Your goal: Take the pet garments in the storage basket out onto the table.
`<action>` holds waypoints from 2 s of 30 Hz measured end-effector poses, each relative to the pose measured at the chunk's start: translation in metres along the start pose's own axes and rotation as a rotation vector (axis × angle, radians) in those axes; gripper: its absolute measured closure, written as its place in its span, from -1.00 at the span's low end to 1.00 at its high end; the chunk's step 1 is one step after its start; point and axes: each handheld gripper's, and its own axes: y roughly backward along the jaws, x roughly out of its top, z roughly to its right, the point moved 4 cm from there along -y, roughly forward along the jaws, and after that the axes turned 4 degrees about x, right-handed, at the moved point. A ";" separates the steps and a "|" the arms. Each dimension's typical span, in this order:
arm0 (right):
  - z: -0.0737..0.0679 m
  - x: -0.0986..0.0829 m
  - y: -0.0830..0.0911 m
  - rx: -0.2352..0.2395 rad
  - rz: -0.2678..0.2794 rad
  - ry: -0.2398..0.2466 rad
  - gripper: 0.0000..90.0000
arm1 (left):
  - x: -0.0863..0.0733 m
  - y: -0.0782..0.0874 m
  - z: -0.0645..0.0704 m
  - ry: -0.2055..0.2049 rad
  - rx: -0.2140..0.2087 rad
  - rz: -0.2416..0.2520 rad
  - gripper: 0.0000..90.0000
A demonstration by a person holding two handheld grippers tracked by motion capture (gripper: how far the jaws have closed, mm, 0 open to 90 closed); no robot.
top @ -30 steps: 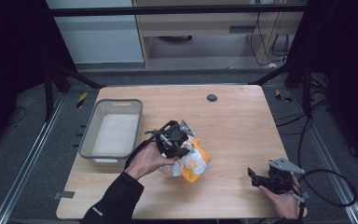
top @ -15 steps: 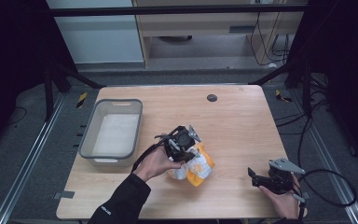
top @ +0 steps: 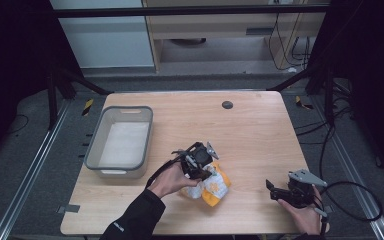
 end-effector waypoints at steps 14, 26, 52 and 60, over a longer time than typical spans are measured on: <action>0.000 0.000 -0.001 -0.001 -0.001 0.007 -0.78 | -0.005 -0.008 0.005 -0.003 -0.004 -0.002 0.29; 0.000 0.000 -0.001 0.003 -0.003 -0.001 -0.79 | -0.009 -0.004 0.003 0.008 0.003 0.066 -0.31; 0.001 -0.001 0.000 -0.005 0.000 0.002 -0.79 | -0.056 0.042 -0.010 0.187 0.080 0.305 -0.42; 0.001 -0.001 0.000 -0.005 -0.003 -0.004 -0.79 | -0.084 0.051 -0.015 0.259 0.149 0.388 -0.37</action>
